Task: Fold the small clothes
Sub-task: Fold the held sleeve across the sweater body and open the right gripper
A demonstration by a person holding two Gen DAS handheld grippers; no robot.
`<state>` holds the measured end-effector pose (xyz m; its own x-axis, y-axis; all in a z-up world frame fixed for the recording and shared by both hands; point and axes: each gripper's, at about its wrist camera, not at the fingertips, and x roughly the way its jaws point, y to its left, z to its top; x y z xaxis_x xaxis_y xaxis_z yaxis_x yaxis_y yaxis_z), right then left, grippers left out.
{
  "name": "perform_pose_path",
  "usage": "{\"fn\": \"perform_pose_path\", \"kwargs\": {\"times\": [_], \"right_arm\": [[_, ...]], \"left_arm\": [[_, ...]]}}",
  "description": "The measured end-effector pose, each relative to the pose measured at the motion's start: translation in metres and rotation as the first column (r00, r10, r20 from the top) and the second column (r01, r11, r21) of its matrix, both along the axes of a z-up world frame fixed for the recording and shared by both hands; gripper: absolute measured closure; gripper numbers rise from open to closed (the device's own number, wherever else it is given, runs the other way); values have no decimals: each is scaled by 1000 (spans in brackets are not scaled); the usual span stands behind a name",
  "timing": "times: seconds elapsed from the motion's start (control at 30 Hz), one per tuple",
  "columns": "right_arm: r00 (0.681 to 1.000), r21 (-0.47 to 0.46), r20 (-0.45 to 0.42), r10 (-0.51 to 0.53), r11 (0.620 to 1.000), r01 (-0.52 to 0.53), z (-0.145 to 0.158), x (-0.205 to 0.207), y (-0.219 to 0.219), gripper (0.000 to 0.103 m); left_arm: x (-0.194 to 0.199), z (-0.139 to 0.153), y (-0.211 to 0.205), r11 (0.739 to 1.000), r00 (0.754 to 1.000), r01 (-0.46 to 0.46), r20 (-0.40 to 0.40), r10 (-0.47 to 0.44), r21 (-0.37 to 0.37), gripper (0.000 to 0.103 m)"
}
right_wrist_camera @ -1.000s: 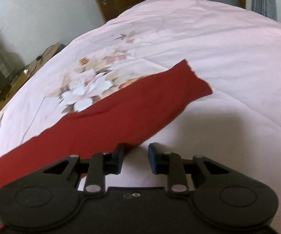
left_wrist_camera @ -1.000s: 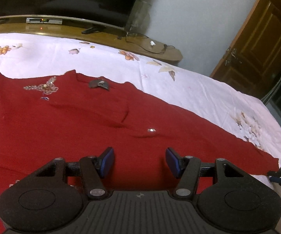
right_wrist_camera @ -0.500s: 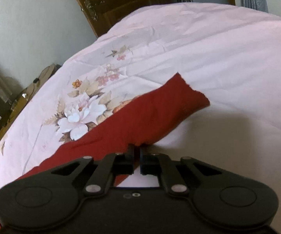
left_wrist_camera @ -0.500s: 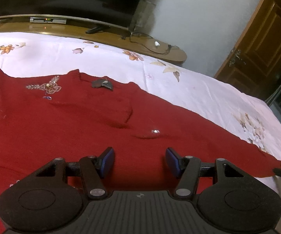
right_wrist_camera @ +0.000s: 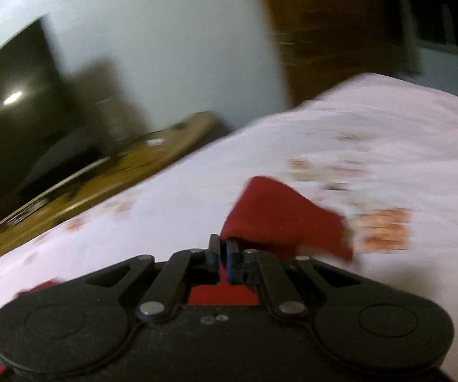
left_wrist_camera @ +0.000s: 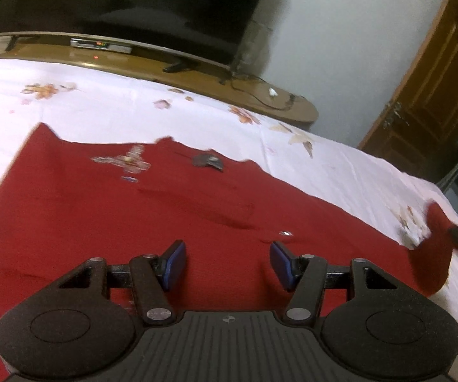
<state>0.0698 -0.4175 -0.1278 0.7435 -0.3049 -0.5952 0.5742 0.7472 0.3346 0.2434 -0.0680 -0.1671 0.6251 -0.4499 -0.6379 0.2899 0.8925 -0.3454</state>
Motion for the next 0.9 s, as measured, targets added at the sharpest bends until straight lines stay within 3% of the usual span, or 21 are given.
{"fn": "perform_pose_path", "kwargs": {"times": [0.13, 0.33, 0.4, 0.5, 0.53, 0.57, 0.67, 0.9], "right_arm": [[977, -9, 29, 212, 977, -212, 15, 37, 75, 99], [884, 33, 2, 467, 884, -467, 1, 79, 183, 98], [844, 58, -39, 535, 844, -533, -13, 91, 211, 89], [811, 71, -130, 571, 821, -567, -33, 101, 241, 53], [806, 65, -133, 576, 817, -573, -34, 100, 246, 45], [803, 60, -131, 581, 813, -579, -34, 99, 248, 43], [805, 60, -110, 582, 813, -580, -29, 91, 248, 43], [854, 28, -84, 513, 858, -512, -14, 70, 228, 43]], "left_arm": [[-2, 3, 32, 999, 999, -47, 6, 47, 1, 45], [-3, -1, 73, 995, 995, -103, -8, 103, 3, 45], [-3, -5, 84, 994, 994, -109, -24, 109, -6, 45], [-2, -9, 91, 995, 995, -97, -38, 97, -18, 45], [-3, -10, 91, 996, 995, -92, -41, 91, -22, 45], [-4, -10, 91, 996, 996, -83, -45, 81, -30, 45], [-4, -10, 88, 997, 998, -54, -47, 51, -46, 45], [-8, -5, 60, 997, 998, 43, -49, -46, -59, 45]]}}
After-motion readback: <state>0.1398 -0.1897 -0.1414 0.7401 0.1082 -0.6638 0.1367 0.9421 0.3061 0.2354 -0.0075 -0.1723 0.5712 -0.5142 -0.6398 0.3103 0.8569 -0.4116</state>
